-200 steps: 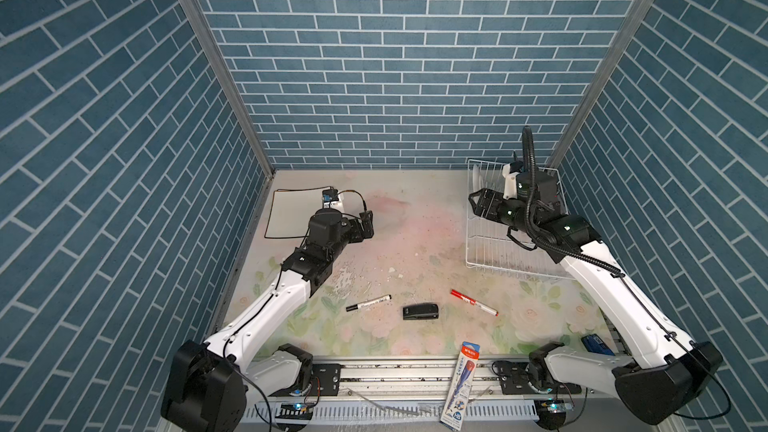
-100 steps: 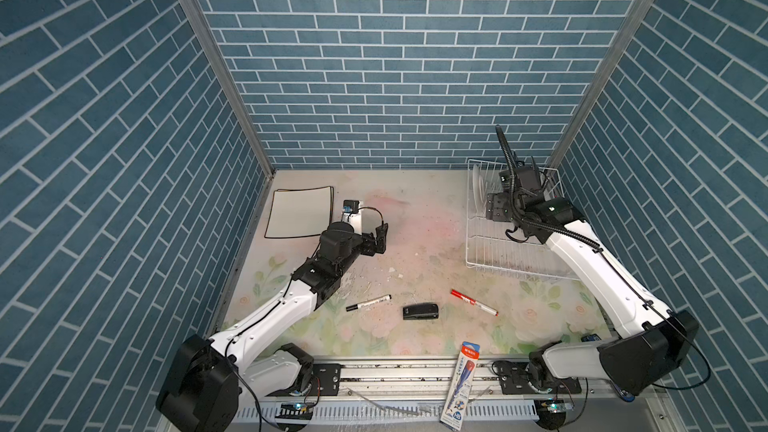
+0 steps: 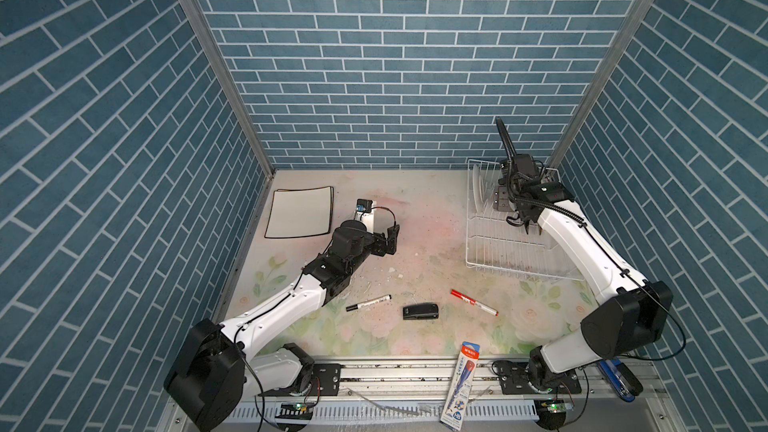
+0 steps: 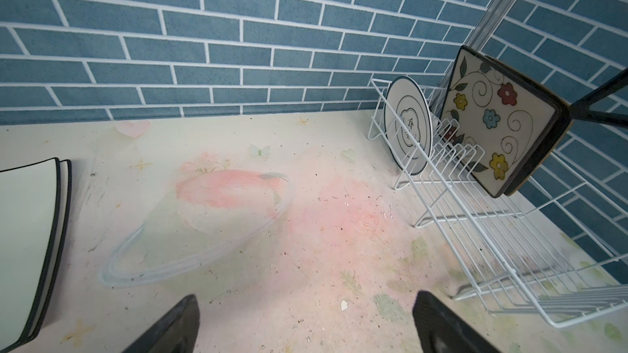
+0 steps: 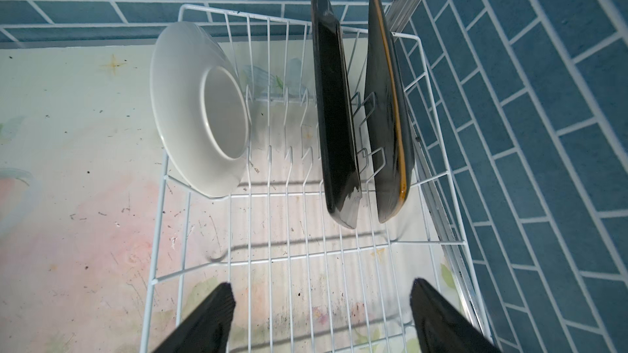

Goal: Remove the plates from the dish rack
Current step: 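Lower the right gripper over the black gold-rimmed plate in the rack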

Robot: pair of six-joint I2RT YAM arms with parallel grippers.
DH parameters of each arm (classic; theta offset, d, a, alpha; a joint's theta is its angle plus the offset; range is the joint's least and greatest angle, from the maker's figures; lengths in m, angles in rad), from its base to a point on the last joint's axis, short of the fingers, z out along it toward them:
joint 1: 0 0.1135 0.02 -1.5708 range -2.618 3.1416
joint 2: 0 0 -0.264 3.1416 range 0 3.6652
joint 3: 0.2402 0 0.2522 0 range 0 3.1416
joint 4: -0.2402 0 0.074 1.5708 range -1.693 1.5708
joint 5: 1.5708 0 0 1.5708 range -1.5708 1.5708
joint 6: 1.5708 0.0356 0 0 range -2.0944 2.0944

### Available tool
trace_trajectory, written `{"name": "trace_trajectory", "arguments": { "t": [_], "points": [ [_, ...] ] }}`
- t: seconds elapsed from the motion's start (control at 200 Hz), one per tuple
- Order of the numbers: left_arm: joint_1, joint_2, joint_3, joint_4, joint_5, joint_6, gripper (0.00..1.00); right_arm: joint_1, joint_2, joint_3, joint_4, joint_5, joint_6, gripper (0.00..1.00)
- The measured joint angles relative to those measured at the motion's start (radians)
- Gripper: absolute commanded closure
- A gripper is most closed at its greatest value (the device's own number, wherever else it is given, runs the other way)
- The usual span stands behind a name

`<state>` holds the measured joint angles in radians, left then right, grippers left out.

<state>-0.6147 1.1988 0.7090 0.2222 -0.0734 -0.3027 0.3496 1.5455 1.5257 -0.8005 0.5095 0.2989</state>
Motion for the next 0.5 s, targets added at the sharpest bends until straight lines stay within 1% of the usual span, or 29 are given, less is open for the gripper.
{"name": "trace_trajectory", "arguments": {
  "t": [0.11, 0.255, 0.43, 0.5],
  "points": [
    [-0.01, 0.036, 0.016, 0.0, -0.003, -0.019, 0.0, -0.008, 0.058, 0.024, 0.008, 0.022, -0.013, 0.2],
    [-0.044, 0.086, 0.023, 0.014, -0.011, -0.033, 0.0, -0.013, 0.127, 0.038, 0.02, 0.084, -0.029, 0.23],
    [-0.051, 0.108, 0.042, 0.012, -0.011, -0.048, 0.0, -0.03, 0.153, 0.038, 0.032, 0.117, -0.061, 0.24],
    [-0.052, 0.106, 0.052, 0.012, -0.015, -0.05, 0.0, -0.039, 0.157, 0.038, 0.042, 0.125, -0.073, 0.26]
  ]
}}
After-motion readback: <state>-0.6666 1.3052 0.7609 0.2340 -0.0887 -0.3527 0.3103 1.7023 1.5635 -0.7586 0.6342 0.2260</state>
